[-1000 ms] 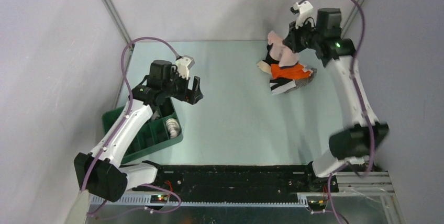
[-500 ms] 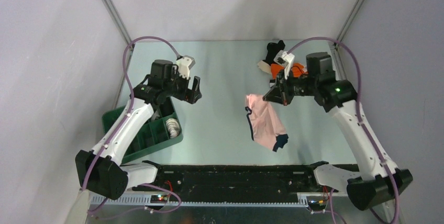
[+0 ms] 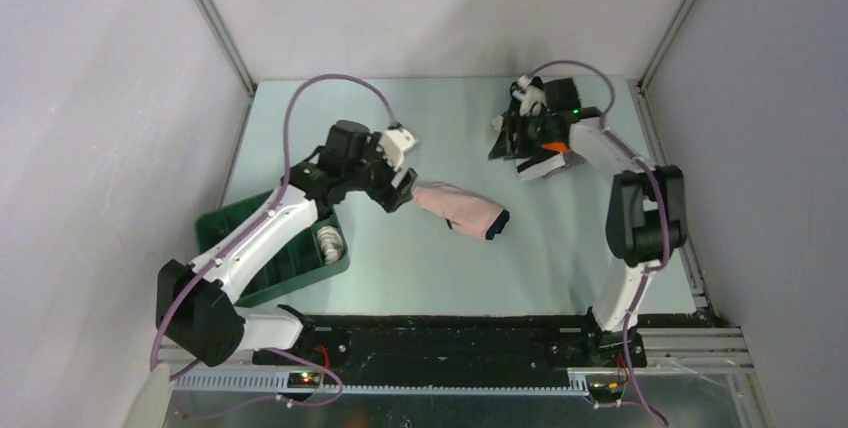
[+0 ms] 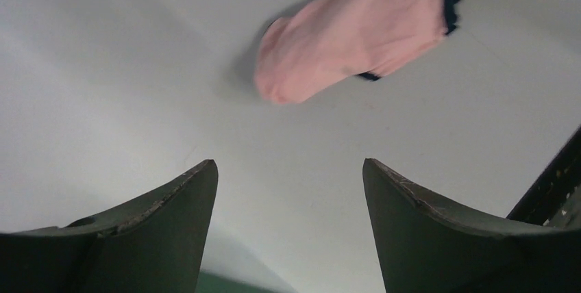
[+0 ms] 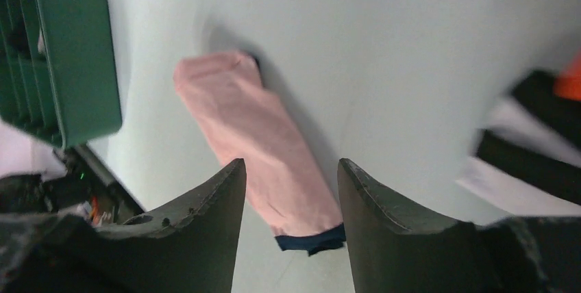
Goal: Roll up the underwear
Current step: Place the underwear at the center of the board, then flatten out the underwear at the center of the board.
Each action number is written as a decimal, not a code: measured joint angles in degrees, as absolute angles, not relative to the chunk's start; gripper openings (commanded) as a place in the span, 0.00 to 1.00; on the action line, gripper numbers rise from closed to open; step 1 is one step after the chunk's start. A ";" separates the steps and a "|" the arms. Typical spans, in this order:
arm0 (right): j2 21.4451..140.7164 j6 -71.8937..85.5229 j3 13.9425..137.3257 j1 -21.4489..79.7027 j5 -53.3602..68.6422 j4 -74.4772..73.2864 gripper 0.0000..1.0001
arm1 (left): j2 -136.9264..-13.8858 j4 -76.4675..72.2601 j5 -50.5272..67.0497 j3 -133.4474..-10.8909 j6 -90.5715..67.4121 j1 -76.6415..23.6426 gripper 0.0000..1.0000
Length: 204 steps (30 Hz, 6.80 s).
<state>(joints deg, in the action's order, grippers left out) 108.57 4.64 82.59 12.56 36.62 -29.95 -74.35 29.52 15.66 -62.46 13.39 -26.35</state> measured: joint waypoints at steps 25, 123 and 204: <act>96.62 -23.24 59.11 13.28 27.27 -35.18 0.63 | -90.94 22.52 27.05 -64.51 15.11 -42.22 0.70; 88.77 18.57 47.90 12.12 54.15 -25.26 0.66 | -90.74 3.55 21.15 -52.05 1.08 -48.75 0.00; 76.58 -52.03 65.25 15.00 42.37 -88.05 0.00 | -74.70 39.88 24.14 -57.17 30.30 -38.94 0.00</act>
